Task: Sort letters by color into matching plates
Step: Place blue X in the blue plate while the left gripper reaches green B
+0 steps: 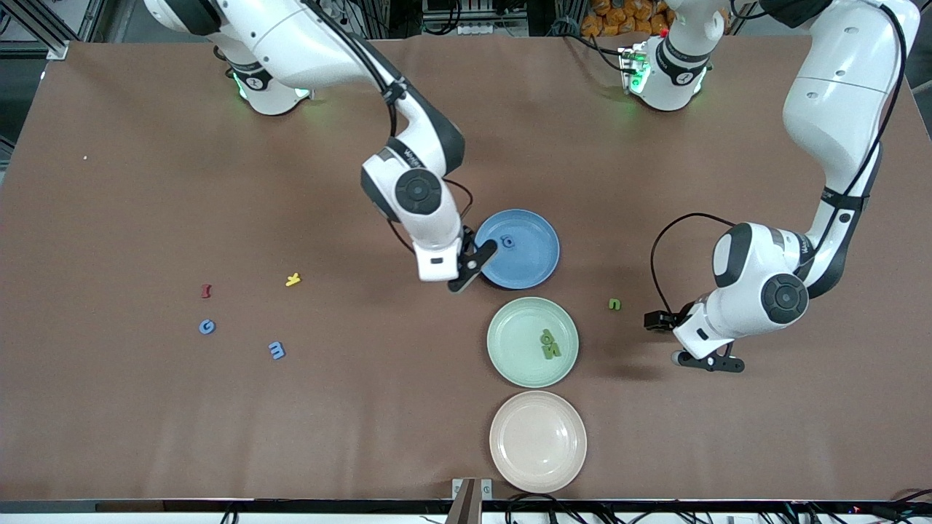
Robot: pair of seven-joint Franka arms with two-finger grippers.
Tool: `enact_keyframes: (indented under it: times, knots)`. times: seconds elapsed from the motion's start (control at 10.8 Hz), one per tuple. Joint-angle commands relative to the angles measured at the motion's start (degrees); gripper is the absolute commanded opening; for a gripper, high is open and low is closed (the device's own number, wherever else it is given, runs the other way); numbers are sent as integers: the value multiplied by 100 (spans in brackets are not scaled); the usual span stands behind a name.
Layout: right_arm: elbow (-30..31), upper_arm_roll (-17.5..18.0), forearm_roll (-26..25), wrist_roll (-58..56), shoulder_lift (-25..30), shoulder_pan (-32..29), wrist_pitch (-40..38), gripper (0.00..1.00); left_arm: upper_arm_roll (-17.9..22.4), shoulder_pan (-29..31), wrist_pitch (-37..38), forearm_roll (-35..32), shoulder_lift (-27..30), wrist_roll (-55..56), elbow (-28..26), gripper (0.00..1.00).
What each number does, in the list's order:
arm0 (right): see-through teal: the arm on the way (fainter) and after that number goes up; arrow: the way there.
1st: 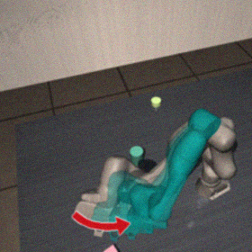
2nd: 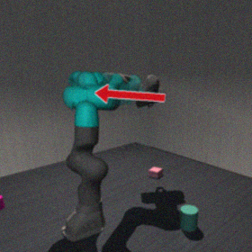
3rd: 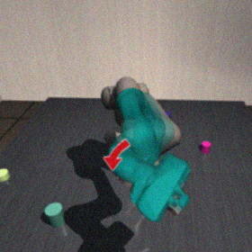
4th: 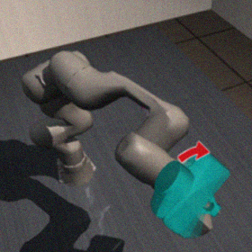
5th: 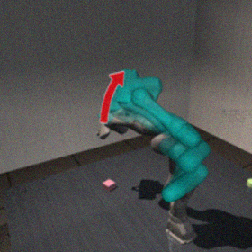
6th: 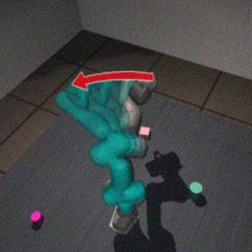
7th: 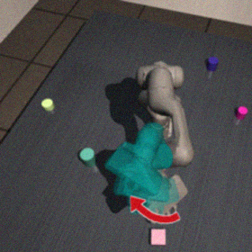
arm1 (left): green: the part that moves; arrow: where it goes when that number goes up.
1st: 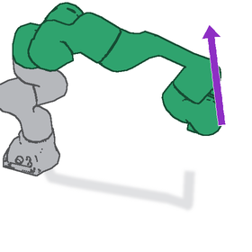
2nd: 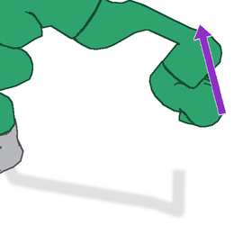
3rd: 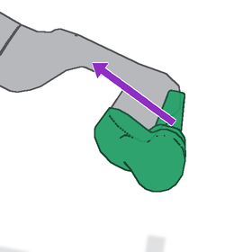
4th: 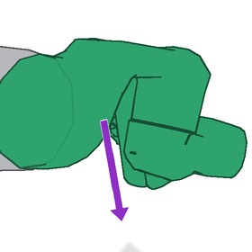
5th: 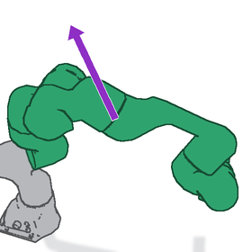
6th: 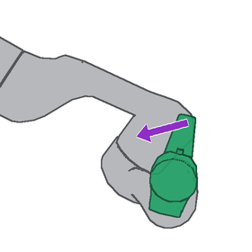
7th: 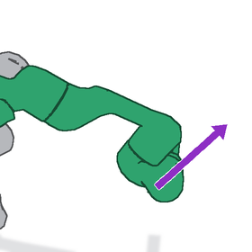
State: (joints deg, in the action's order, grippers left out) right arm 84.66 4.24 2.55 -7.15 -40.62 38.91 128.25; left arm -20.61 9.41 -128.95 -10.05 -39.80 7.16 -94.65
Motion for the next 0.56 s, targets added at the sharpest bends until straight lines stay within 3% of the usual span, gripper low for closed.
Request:
enact_keyframes:
  times: [0.0,0.28,0.37,0.46]
  knots:
    - [-669,146,157,12,-472,292,-63,19,39,-26,54,-23,148,1062,-177,76]
    - [-950,374,167,12,-701,416,112,21,74,-35,-68,-15,-18,1569,-97,71]
    - [-1003,401,236,46,-745,416,130,57,74,-9,-86,-15,-28,1639,-97,71]
    - [-995,402,611,38,-763,407,130,100,92,17,-208,-15,-89,1665,-106,71]
